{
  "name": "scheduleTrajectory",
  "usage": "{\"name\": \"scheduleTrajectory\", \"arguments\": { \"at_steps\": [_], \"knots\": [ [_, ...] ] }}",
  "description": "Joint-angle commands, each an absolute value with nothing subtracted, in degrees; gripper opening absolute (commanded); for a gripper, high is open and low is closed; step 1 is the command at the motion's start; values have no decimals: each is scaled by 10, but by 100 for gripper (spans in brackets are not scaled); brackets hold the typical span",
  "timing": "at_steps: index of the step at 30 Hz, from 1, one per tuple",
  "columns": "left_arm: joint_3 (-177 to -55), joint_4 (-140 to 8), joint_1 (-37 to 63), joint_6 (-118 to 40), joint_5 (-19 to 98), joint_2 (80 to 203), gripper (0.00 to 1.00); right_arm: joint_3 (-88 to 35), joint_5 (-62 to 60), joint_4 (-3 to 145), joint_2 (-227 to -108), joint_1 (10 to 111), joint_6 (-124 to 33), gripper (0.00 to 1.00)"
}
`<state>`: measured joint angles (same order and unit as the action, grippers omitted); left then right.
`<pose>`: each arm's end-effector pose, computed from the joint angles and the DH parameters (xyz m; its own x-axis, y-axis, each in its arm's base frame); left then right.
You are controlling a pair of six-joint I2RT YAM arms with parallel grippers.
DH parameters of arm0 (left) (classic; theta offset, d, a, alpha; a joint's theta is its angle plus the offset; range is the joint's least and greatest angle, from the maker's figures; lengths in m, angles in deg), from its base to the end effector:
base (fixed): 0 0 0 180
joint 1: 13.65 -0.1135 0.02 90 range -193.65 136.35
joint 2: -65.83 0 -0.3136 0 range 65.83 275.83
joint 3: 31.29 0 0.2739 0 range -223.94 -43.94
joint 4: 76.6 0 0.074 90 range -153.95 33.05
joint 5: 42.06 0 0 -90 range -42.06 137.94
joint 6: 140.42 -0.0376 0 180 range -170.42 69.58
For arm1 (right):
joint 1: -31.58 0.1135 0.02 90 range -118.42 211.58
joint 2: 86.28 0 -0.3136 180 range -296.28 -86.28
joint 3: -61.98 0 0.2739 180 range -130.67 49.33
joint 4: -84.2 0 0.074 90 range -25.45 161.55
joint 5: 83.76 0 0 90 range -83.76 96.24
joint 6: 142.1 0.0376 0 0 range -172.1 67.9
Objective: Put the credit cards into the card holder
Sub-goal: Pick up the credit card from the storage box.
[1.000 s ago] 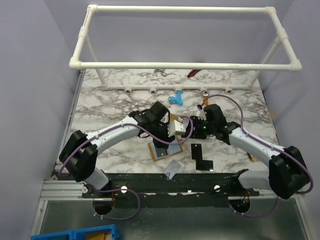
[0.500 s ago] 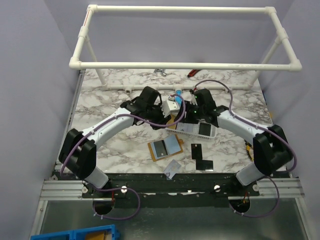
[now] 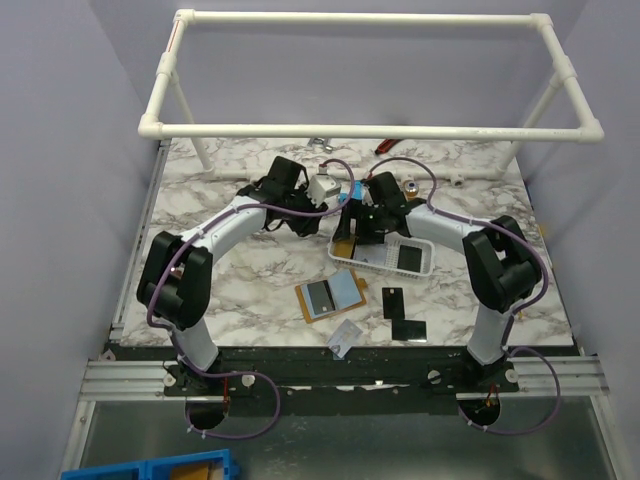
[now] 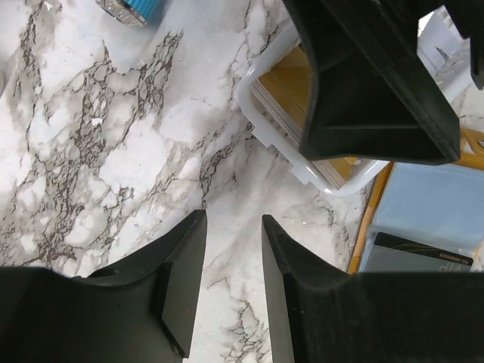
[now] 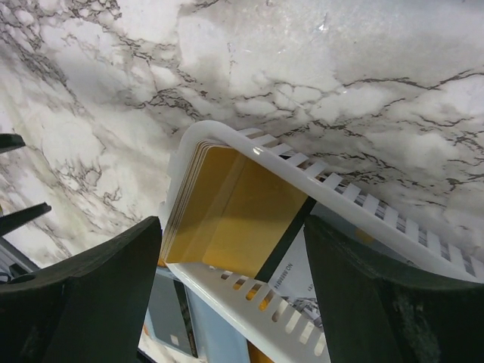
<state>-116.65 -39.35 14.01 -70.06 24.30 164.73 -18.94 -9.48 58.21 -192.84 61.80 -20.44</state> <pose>0.3503 -0.2006 0.2752 -0.4280 0.5719 -0.6998 0.8427 0.5325 -0.0801 0.3619 0.2226 0.2092 -0.9072 0.0563 -0.4169 -0.1805 0.8431 0.5066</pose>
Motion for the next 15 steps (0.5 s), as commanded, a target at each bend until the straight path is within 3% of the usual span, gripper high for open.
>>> {"name": "scheduleTrajectory", "arguments": {
  "at_steps": [1,15],
  "knots": [
    [-1167,-404,136,-696,235,1632,36,-200,-88,574,-1928,629,-192,80],
    [-1175,-384,144,-684,202,1622,36,-109,55,508,-1806,588,-187,76]
  ]
}}
